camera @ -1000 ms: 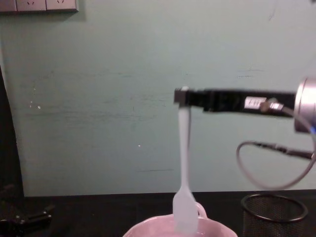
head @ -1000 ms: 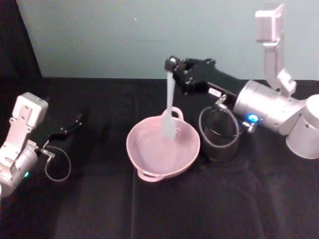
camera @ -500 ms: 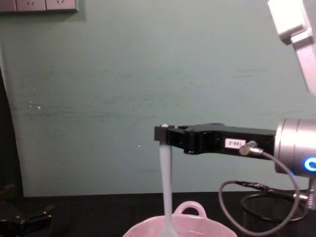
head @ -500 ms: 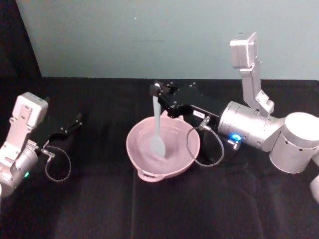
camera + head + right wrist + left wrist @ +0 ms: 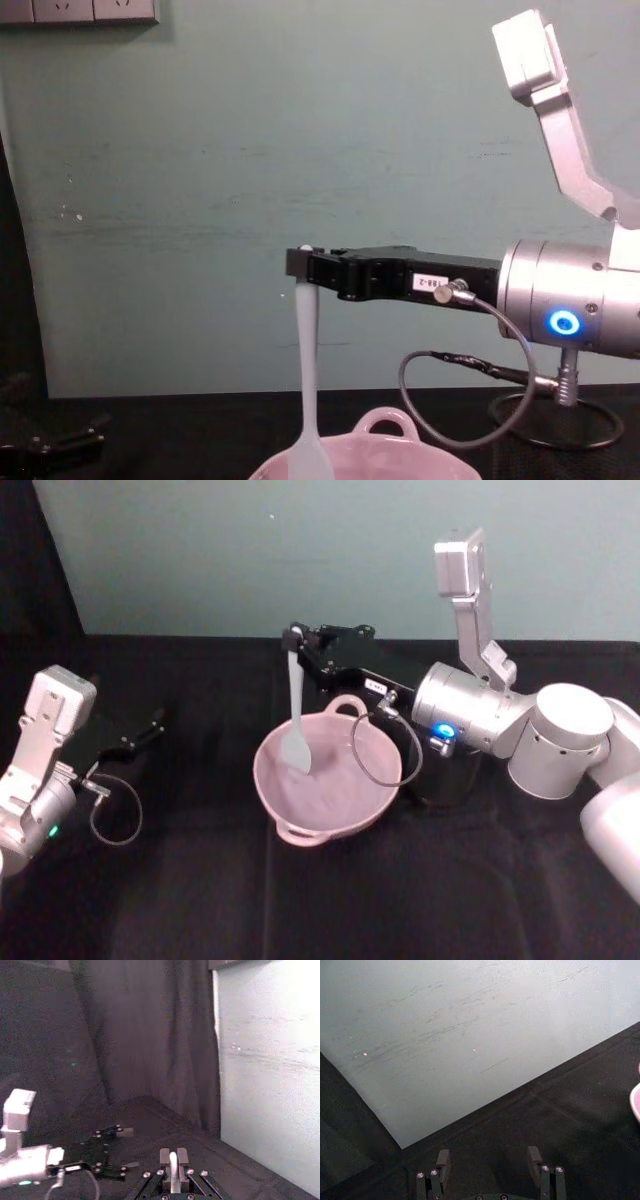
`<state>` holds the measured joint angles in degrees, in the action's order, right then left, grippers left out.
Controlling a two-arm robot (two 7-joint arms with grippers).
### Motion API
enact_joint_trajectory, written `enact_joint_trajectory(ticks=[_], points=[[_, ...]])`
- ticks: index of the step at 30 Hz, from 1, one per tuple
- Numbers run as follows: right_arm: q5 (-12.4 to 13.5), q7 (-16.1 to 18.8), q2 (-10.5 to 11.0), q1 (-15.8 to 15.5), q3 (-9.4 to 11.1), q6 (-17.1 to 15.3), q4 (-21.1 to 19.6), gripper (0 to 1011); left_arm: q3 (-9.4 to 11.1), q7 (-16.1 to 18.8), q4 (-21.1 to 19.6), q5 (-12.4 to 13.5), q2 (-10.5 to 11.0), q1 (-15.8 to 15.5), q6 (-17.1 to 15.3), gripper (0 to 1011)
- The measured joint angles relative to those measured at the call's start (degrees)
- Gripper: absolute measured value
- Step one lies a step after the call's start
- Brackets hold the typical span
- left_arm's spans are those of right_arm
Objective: Use the one hand to pick up the spoon and stir the clear water in the bowl.
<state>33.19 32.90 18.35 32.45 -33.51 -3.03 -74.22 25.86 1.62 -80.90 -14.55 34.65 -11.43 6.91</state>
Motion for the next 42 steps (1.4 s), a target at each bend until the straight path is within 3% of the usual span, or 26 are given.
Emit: enact_joint_trajectory(ticks=[6,11,18,25,34,42], points=[[-0.63,0.03,-0.52,1.38,1.09,0.99,3.26,94,0.00,0.00,0.00,0.00,0.00,0.00,0.00,1011],[-1.06,-0.33,0.21,1.16,2.14,1.10,3.55,94,0.00,0.00,0.00,0.00,0.00,0.00,0.00,1011],[-1.27,-1.29,2.13,-0.93,3.87,0.88,0.91,94,0.00,0.00,0.00,0.00,0.00,0.00,0.00,1011],[-1.44,-2.27,4.58,-4.42,4.74,-0.86,-4.57,94,0.00,0.00,0.00,0.00,0.00,0.00,0.00,1011],[-1.39,-2.62,6.08,-7.48,4.20,-2.69,-9.91,94,0.00,0.00,0.00,0.00,0.00,0.00,0.00,1011],[-1.35,-1.98,4.89,-7.25,2.40,-2.92,-10.57,94,0.00,0.00,0.00,0.00,0.00,0.00,0.00,1011]])
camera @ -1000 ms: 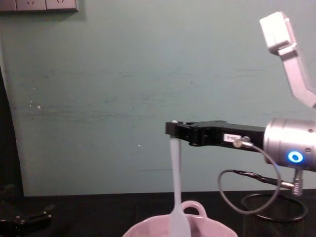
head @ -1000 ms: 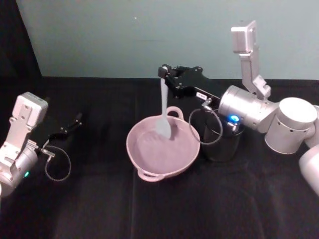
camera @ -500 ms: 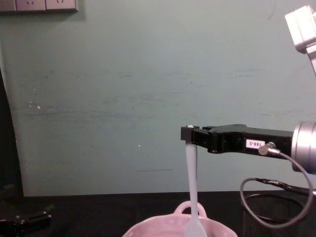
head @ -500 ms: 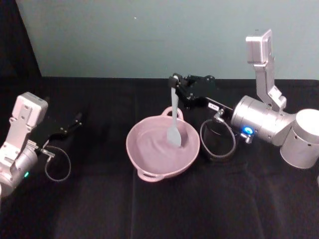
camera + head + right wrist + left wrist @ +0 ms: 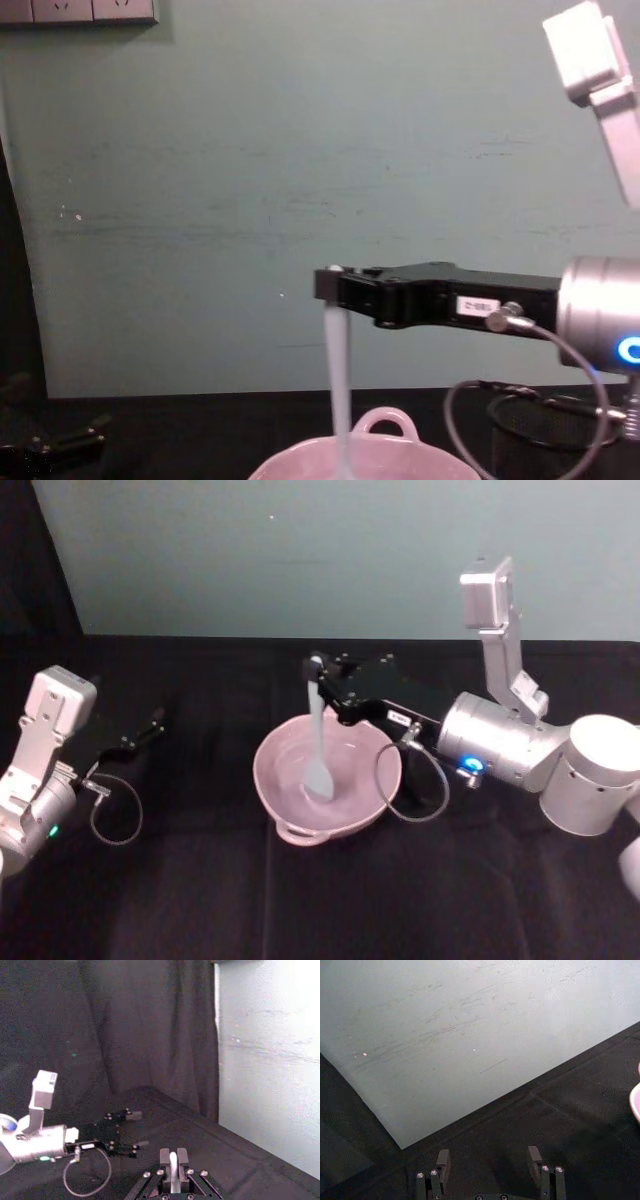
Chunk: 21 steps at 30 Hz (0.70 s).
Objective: Use the one hand to pick up the spoon and stir the clear water in the bowl.
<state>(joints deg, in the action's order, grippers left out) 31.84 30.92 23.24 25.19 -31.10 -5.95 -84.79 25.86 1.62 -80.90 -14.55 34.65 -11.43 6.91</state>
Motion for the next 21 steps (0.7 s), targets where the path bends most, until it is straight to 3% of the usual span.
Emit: enact_joint_trajectory(ticks=[6,11,21], points=[[0.28,0.99,-2.10,1.85,-1.09,0.49,2.84,94,0.00,0.00,0.00,0.00,0.00,0.00,0.00,1011],[0.53,2.00,-4.87,4.92,-1.80,1.82,8.64,94,0.00,0.00,0.00,0.00,0.00,0.00,0.00,1011],[0.31,2.39,-6.79,8.59,-0.75,4.05,15.77,94,0.00,0.00,0.00,0.00,0.00,0.00,0.00,1011]])
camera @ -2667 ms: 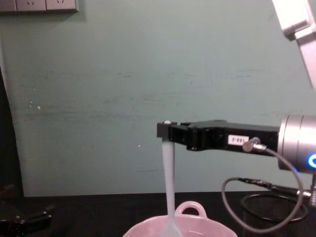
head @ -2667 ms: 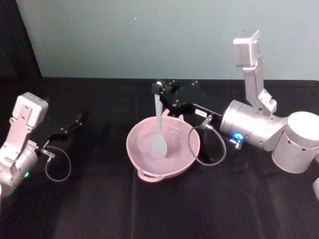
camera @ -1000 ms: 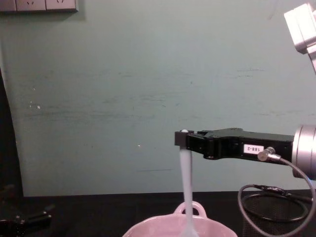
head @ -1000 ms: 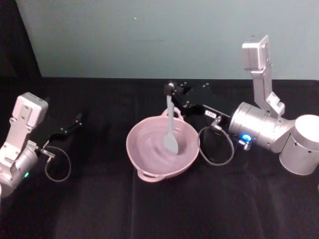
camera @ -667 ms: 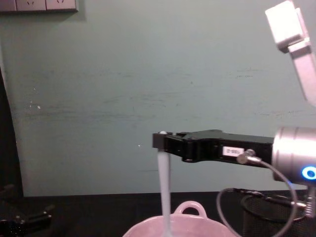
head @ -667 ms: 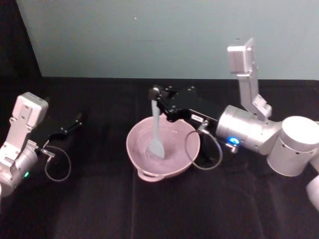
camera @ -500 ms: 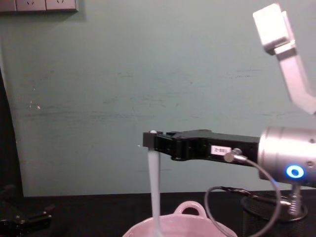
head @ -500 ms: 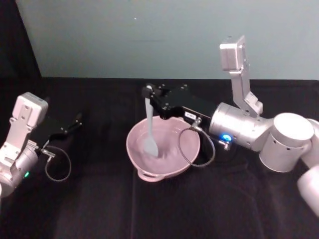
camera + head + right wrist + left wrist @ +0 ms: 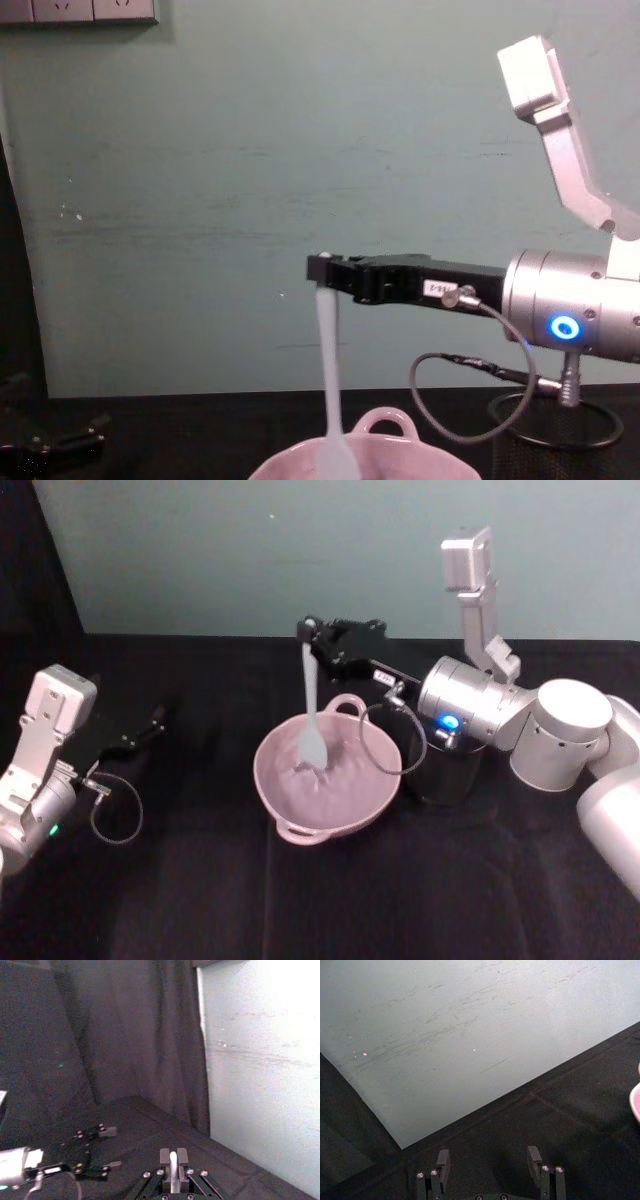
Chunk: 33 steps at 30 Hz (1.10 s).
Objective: Use the one hand to pick up the spoon and stir the clear water in the bowl.
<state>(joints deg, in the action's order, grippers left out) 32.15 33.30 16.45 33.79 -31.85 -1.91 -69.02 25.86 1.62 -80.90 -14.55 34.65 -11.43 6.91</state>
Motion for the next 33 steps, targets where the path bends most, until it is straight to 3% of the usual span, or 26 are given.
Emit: enact_joint_trajectory(ticks=[7,18,27,33], points=[[-0.35,-0.61,0.92,0.21,1.75,0.45,0.73,94,0.00,0.00,0.00,0.00,0.00,0.00,0.00,1011],[-0.59,-2.27,4.97,-4.42,3.49,-1.38,-6.88,94,0.00,0.00,0.00,0.00,0.00,0.00,0.00,1011],[-0.53,-2.69,6.95,-7.94,3.09,-3.25,-12.93,94,0.00,0.00,0.00,0.00,0.00,0.00,0.00,1011],[-0.42,-2.65,6.79,-8.61,2.14,-3.57,-14.13,94,0.00,0.00,0.00,0.00,0.00,0.00,0.00,1011]])
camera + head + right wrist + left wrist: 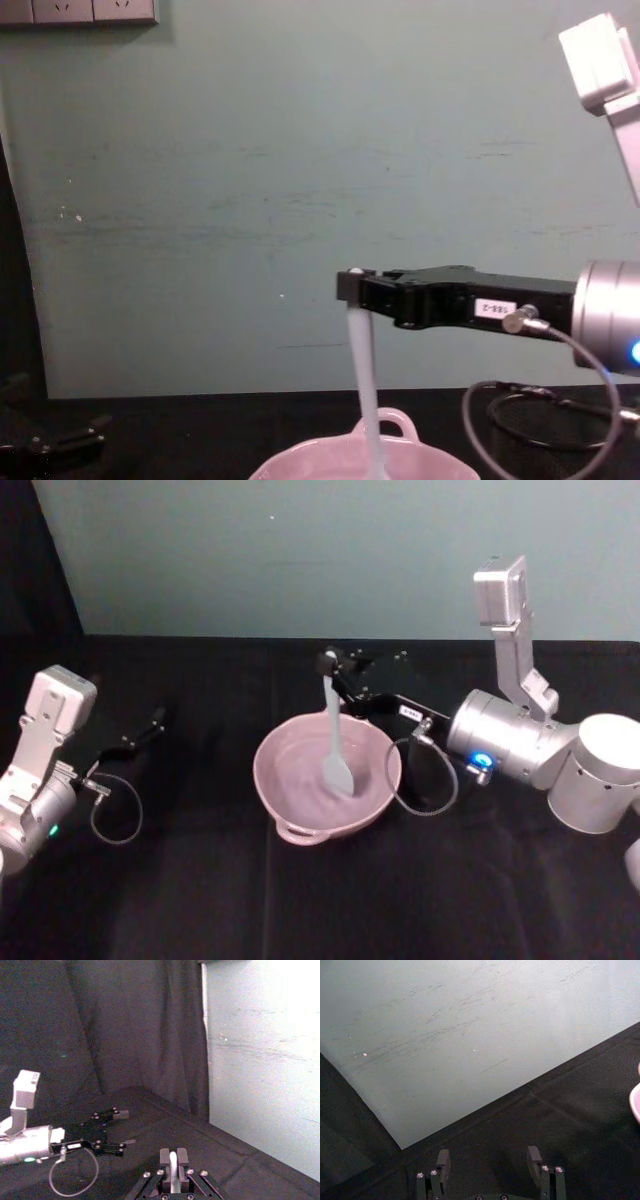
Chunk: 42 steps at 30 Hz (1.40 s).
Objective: Use the one hand to pick up the spoon and stir the clear water in the bowl.
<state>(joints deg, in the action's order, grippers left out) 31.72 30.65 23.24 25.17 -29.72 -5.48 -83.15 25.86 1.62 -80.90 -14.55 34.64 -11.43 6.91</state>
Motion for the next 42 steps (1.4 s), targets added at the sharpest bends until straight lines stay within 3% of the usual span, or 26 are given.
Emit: enact_joint_trajectory(ticks=[12,18,24,32,42], points=[[-0.13,1.64,-3.68,3.23,-3.19,0.50,3.17,94,0.00,0.00,0.00,0.00,0.00,0.00,0.00,1011],[-0.61,2.66,-6.07,6.50,-4.10,1.61,8.24,94,0.00,0.00,0.00,0.00,0.00,0.00,0.00,1011],[-1.05,2.88,-7.42,9.23,-3.67,2.84,13.67,94,0.00,0.00,0.00,0.00,0.00,0.00,0.00,1011],[-1.10,2.32,-6.93,9.88,-1.43,3.78,16.21,94,0.00,0.00,0.00,0.00,0.00,0.00,0.00,1011],[-0.99,0.87,-3.80,6.45,0.67,2.94,10.46,94,0.00,0.00,0.00,0.00,0.00,0.00,0.00,1011]])
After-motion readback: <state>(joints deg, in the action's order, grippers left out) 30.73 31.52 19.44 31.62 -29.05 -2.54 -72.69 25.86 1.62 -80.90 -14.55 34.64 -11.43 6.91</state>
